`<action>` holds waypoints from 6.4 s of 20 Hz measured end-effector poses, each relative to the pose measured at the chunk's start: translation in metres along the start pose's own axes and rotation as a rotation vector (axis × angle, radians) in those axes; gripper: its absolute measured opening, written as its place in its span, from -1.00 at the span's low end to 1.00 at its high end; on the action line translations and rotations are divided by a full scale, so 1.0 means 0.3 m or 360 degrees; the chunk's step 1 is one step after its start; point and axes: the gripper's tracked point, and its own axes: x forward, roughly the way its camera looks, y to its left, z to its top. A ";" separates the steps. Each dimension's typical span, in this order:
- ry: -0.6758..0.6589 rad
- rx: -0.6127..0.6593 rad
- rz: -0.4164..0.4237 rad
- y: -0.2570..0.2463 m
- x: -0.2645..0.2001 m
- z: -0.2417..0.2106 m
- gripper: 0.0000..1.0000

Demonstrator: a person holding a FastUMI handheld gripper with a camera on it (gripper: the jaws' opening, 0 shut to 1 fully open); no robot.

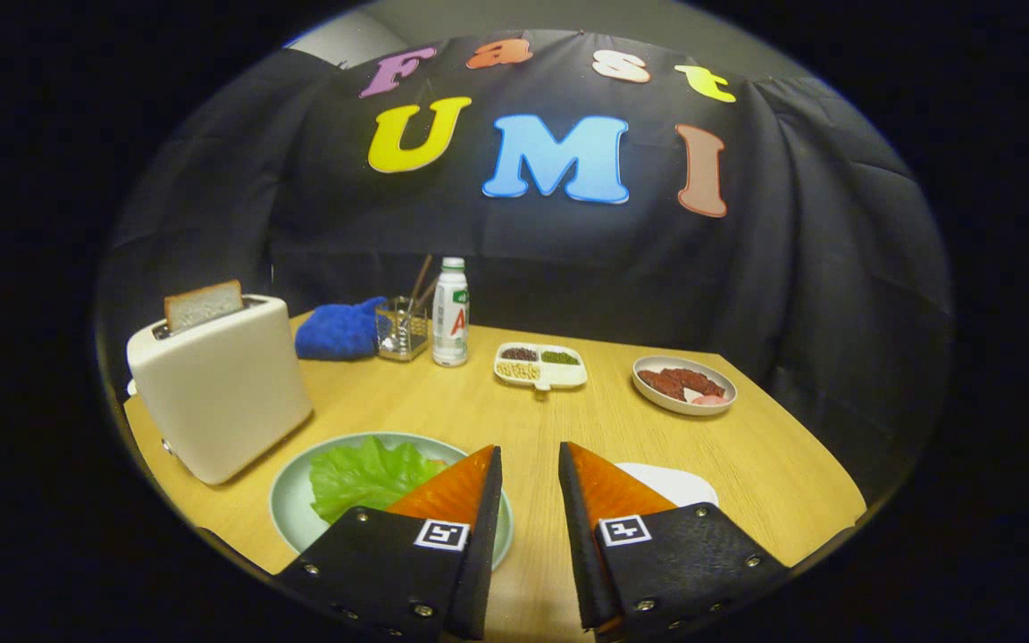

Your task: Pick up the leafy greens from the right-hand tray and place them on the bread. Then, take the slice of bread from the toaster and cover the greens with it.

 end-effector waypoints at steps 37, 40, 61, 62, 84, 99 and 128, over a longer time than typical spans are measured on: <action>-0.0033 0.0158 0.0291 1.128 0.046 0.267 0.00; -0.0008 0.0193 0.0270 1.125 0.059 0.278 0.01; -0.0139 0.0307 0.0300 1.048 0.058 0.400 -0.86; -0.0168 0.0302 0.0300 1.039 0.054 0.418 -0.86; -0.0326 0.0319 0.0298 0.605 -0.066 0.517 -0.87; -0.0036 0.0262 0.0406 0.350 -0.070 0.050 -0.87; 0.0093 0.0204 0.0389 0.145 0.044 -0.162 -0.57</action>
